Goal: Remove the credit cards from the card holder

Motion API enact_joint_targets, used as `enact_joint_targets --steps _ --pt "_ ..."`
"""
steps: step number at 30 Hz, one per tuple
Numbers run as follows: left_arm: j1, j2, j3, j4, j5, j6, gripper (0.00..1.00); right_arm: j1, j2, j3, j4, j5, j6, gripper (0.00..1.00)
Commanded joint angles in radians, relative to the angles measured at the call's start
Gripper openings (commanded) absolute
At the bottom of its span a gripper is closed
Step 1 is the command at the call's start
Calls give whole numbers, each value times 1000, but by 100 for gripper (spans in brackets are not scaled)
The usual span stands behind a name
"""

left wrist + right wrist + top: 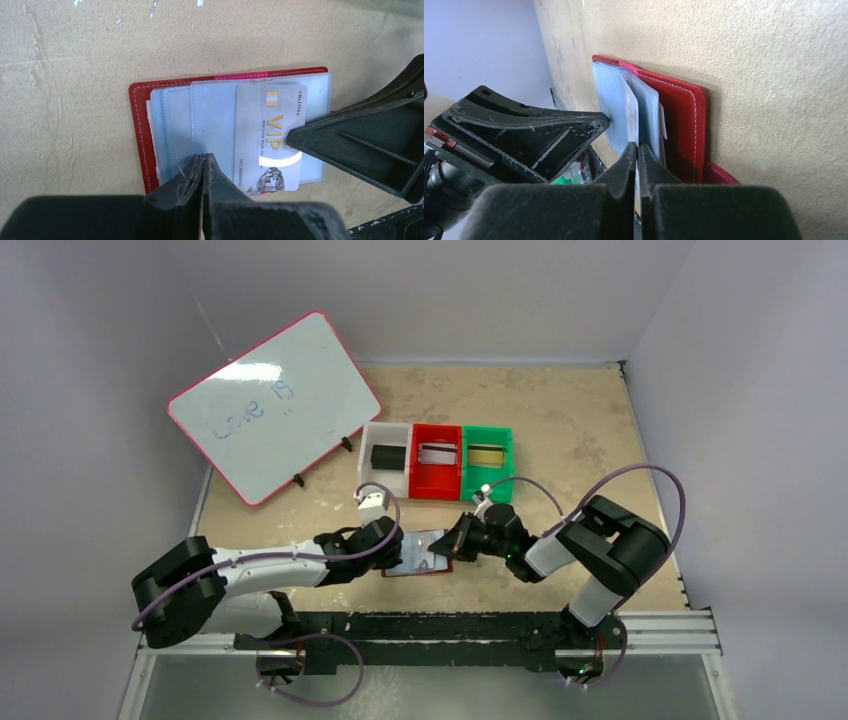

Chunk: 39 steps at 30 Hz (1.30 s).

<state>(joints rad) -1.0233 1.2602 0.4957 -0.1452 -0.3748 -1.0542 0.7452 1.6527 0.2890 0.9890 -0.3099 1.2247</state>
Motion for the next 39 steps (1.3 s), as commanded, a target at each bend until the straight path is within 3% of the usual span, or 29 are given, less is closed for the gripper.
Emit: enact_joint_targets --steps 1,5,8,14,17,22,26,33,39 --pt "2 11 3 -106 -2 35 0 -4 -8 -14 -10 -3 -28 0" --pt "2 42 19 -79 47 68 0 -4 34 6 15 -38 -19 1" --pt "-1 87 51 -137 30 73 0 -4 50 9 23 -32 7 15" --pt "-2 81 25 -117 43 50 0 -3 61 22 72 -30 8 24" --pt "-2 76 1 -96 48 34 0 -3 70 18 106 -37 14 19" --pt "-1 56 -14 -100 36 21 0 -3 69 -26 159 -31 41 0" --pt "-1 50 -2 -110 19 16 0 -4 38 -52 153 -20 55 0" --pt "-2 35 24 -108 -6 25 0 -4 -113 -33 -68 38 -14 0" --pt "-1 -5 40 -85 -27 4 11 -4 -220 8 -236 72 -81 0"
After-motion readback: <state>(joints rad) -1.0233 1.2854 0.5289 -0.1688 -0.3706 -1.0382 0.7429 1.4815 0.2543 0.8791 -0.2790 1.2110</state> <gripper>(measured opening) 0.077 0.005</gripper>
